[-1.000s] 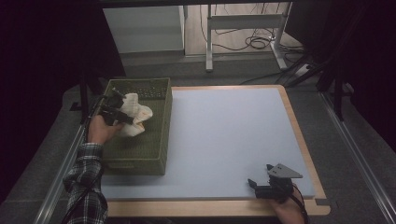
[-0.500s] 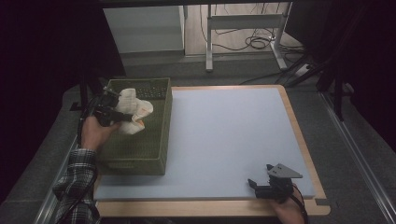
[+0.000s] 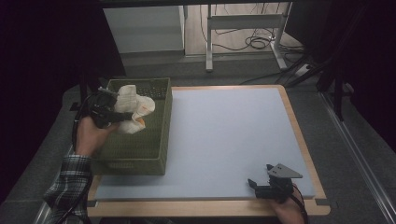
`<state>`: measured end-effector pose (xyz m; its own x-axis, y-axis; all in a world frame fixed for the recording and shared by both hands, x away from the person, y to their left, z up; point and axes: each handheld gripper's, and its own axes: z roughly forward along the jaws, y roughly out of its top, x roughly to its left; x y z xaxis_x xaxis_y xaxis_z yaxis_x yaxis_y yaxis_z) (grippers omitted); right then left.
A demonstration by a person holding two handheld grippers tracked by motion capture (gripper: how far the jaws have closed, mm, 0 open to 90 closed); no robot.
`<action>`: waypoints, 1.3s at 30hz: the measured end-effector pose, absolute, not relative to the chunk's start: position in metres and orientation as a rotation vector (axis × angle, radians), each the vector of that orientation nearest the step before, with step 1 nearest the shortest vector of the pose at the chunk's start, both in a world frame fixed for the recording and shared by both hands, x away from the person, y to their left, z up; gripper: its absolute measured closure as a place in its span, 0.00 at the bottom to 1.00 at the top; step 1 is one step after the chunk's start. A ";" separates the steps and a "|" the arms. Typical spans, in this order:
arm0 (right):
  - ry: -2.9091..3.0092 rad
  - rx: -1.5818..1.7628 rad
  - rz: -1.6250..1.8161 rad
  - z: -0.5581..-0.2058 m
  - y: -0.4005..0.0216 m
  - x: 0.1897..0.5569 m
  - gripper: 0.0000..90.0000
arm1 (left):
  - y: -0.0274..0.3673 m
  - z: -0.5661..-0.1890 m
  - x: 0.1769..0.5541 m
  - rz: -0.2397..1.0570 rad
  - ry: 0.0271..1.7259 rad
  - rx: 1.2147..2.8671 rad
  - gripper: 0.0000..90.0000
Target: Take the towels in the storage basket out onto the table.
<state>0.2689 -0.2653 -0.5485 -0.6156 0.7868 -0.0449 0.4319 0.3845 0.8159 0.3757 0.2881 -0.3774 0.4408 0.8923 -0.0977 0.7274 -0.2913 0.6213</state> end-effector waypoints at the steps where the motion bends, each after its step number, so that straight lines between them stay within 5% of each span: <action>1: 2.220 1.050 1.119 -0.548 -0.265 0.269 0.07 | 0.287 -0.376 0.374 0.360 1.347 2.093 0.81; 39: 2.221 1.050 1.120 -0.548 -0.265 0.269 0.07 | 0.152 -0.370 0.380 0.238 1.001 2.158 0.81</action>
<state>0.2689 -0.2653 -0.5485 -0.6163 0.7863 -0.0442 0.4318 0.3842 0.8160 0.3805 0.1516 -0.3702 0.6791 0.7224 -0.1300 0.5866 -0.4277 0.6877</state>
